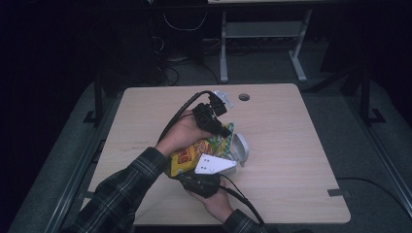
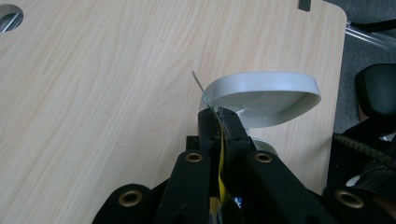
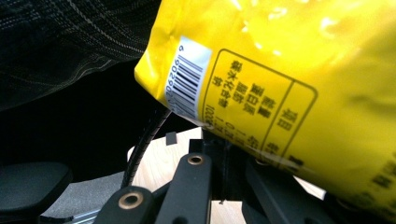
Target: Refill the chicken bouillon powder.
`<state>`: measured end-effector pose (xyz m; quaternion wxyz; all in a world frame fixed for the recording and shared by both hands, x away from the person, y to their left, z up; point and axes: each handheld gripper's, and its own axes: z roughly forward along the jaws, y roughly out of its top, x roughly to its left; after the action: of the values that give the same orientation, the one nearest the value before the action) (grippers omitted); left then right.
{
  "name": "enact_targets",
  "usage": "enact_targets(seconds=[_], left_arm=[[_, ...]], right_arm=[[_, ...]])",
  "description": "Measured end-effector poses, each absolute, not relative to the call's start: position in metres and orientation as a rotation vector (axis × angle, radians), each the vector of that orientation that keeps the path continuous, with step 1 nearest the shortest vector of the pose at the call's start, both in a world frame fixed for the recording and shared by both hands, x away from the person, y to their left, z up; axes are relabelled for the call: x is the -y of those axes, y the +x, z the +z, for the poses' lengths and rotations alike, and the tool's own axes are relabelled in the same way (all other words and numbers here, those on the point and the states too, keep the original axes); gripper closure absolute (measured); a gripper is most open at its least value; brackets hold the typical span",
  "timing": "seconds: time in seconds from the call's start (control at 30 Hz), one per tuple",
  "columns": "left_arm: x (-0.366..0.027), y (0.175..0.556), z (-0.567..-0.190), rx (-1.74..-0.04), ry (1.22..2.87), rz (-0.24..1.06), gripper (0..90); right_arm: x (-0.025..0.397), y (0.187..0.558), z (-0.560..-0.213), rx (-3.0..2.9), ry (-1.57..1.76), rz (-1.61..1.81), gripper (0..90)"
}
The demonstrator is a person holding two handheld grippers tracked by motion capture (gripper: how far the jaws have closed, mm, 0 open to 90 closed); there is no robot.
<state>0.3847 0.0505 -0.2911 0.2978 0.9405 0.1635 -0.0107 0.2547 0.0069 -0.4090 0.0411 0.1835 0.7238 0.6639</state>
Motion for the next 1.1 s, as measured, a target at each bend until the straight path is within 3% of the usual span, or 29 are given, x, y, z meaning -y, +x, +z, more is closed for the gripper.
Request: enact_targets(seconds=[1.1], left_arm=[[-0.0489,0.3842,-0.2914,-0.441,2.501,-0.028,89.8]], right_arm=[[-0.0064,0.2551,-0.4085,-2.211,0.572,2.047,90.0]])
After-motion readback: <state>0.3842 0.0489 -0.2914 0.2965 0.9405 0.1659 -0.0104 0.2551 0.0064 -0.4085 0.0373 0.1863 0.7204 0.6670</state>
